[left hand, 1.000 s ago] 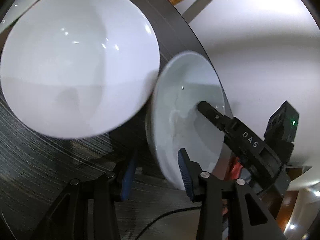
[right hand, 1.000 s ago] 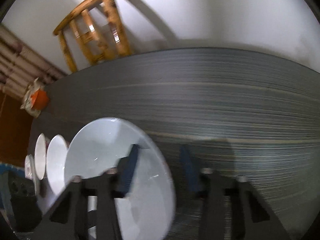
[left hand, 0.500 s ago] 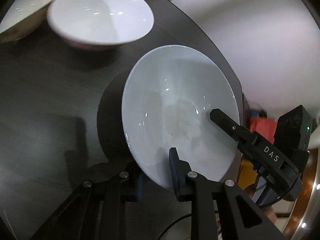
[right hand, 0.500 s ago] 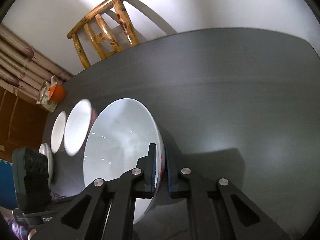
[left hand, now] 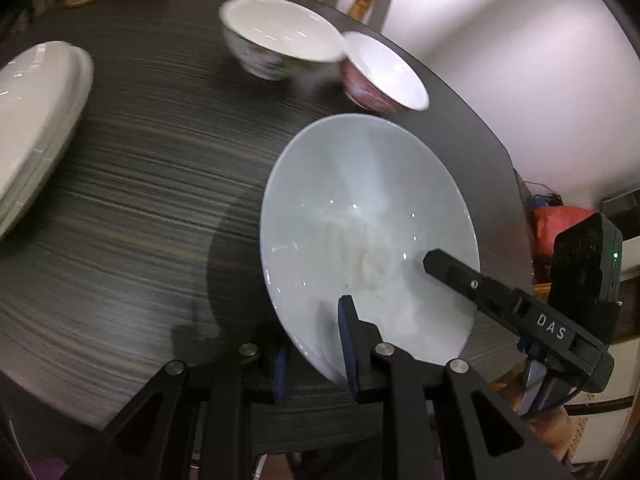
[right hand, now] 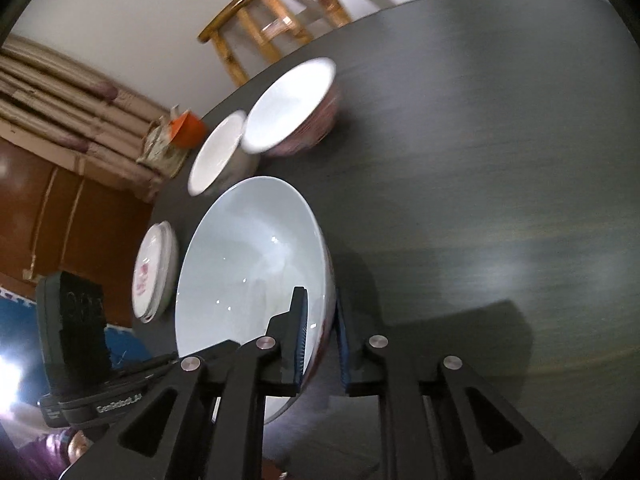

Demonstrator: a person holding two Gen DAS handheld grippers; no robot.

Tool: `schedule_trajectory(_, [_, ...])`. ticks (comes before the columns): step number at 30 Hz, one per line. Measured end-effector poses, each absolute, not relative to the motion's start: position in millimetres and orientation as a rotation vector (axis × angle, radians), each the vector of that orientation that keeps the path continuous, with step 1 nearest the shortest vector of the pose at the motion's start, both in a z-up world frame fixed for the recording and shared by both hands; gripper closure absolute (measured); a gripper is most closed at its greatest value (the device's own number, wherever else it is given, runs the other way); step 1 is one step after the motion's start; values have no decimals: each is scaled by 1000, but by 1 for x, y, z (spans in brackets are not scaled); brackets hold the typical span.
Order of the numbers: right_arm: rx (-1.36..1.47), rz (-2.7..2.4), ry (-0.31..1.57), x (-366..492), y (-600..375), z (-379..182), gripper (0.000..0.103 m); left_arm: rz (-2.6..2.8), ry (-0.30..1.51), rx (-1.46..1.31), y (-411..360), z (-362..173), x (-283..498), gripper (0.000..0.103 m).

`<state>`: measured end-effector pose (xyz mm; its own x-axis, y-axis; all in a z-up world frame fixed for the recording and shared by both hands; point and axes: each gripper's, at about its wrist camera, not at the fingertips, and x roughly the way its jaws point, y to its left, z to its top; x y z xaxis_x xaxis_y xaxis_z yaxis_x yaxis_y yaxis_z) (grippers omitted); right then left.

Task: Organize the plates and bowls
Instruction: 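Carry the white bowl beside the plate stack and open both tools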

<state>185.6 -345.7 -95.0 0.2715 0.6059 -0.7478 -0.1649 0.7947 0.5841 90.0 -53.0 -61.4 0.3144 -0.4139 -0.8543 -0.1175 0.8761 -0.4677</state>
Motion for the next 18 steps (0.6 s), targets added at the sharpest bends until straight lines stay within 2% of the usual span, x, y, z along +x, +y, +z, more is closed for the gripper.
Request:
schedule_trajectory(3, [451, 559, 1203, 175, -319, -101, 88, -192, 1222, -491, -24, -59, 84, 81])
schedule_trajectory(11, [431, 565, 1203, 163, -268, -104, 87, -202, 1178, -492, -10, -71, 93, 81])
schedule_trajectory(18, [419, 545, 1210, 161, -267, -112, 87, -202, 1151, -475, -3, -78, 94, 81])
